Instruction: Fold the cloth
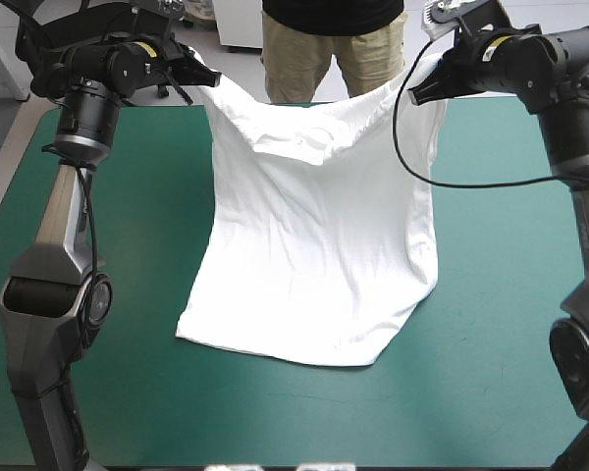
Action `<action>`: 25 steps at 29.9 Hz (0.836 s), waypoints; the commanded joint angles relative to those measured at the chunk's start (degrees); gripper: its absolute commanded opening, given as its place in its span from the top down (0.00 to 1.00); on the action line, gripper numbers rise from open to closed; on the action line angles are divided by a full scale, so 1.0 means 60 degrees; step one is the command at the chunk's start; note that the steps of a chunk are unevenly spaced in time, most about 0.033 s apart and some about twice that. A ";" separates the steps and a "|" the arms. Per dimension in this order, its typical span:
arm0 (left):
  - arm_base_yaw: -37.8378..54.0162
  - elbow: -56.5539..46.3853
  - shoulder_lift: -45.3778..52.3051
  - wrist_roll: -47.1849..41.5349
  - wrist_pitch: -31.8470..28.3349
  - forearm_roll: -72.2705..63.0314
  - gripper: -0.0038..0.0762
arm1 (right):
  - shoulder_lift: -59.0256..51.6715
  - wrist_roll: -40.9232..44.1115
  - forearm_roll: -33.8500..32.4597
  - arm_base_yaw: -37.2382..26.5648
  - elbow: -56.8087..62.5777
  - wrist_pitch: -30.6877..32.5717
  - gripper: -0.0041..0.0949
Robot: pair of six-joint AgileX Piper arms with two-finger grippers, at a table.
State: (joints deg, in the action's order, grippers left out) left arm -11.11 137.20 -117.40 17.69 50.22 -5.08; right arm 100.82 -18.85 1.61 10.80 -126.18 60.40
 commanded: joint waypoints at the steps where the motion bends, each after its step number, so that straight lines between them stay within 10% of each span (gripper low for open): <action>1: 0.0138 0.0246 0.0158 -0.0481 -0.1715 0.0185 0.97 | 0.0423 -0.0418 0.0726 -0.0742 -0.0216 -0.1743 0.98; 12: 0.0219 0.0246 -0.1517 -0.0500 -0.2046 -0.0319 0.94 | 0.2703 -0.1244 0.2268 -0.1293 -0.0216 -0.2630 0.91; 20: 0.0219 0.0246 -0.1699 -0.0524 -0.1561 -0.0627 0.34 | 0.3175 -0.1062 0.2304 -0.1293 -0.0216 -0.2980 0.35; 25: 0.0219 0.0246 -0.1474 -0.0506 -0.0661 -0.0627 0.34 | 0.2889 -0.1041 0.2304 -0.1293 -0.0482 -0.2614 0.33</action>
State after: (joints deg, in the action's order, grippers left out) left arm -9.82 136.94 -131.89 15.12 46.30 -7.62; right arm 123.46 -25.11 14.33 3.59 -126.17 46.50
